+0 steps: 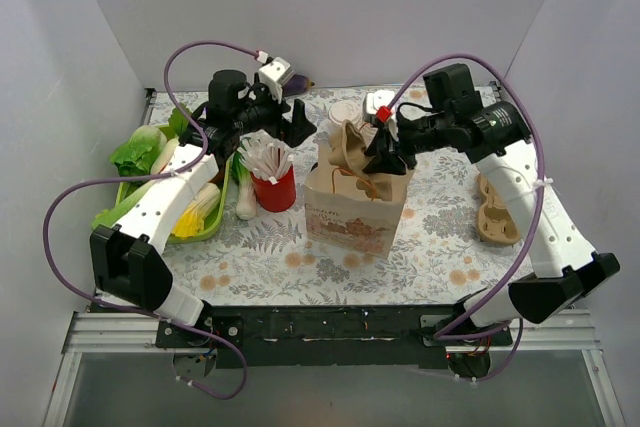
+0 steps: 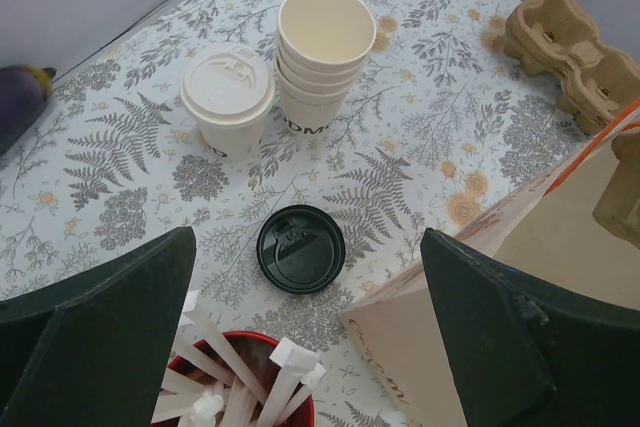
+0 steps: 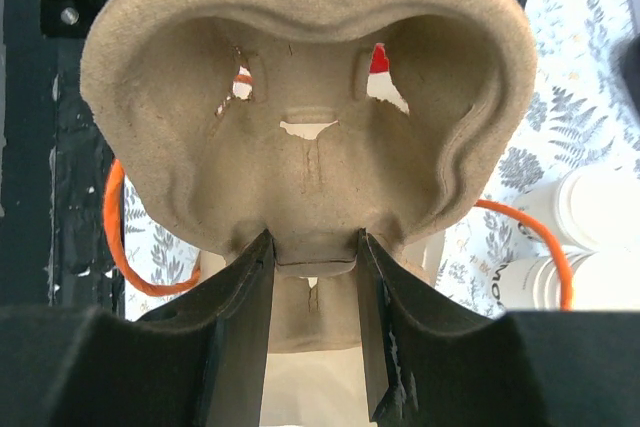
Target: Pack the takeout coffee
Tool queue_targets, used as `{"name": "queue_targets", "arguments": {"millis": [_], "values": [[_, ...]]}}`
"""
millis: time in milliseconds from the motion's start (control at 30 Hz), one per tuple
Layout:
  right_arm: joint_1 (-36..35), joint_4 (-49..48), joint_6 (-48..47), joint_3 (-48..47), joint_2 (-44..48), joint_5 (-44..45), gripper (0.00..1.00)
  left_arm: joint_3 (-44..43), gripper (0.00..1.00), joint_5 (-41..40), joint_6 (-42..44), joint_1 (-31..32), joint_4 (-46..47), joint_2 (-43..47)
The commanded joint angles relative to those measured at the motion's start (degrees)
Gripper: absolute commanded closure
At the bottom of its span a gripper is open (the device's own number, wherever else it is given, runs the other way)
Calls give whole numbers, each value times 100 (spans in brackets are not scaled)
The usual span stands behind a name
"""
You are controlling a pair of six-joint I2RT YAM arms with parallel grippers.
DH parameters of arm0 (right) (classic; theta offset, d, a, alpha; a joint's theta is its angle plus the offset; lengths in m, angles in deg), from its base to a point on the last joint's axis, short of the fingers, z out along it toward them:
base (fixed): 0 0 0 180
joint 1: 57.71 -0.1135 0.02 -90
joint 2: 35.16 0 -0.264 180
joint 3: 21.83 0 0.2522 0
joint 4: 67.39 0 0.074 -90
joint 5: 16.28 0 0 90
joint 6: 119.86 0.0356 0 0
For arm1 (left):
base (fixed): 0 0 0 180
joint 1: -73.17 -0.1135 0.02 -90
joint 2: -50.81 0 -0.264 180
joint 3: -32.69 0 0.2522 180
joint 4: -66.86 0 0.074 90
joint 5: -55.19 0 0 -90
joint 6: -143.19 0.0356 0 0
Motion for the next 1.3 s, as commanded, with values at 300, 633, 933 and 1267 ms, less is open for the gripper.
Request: {"name": "queue_targets", "arguments": {"millis": [300, 633, 933, 1267], "values": [[-508, 905, 156, -64, -198, 1225, 99, 1060, 3, 448, -658, 8, 739, 661], [-517, 1449, 306, 420, 66, 2000, 99, 1333, 3, 810, -843, 8, 756, 828], [-517, 1468, -292, 1342, 1006, 3019, 99, 1298, 3, 854, -904, 8, 783, 837], [-526, 1450, -213, 1395, 383, 3282, 99, 1263, 3, 898, -957, 17, 809, 766]]}}
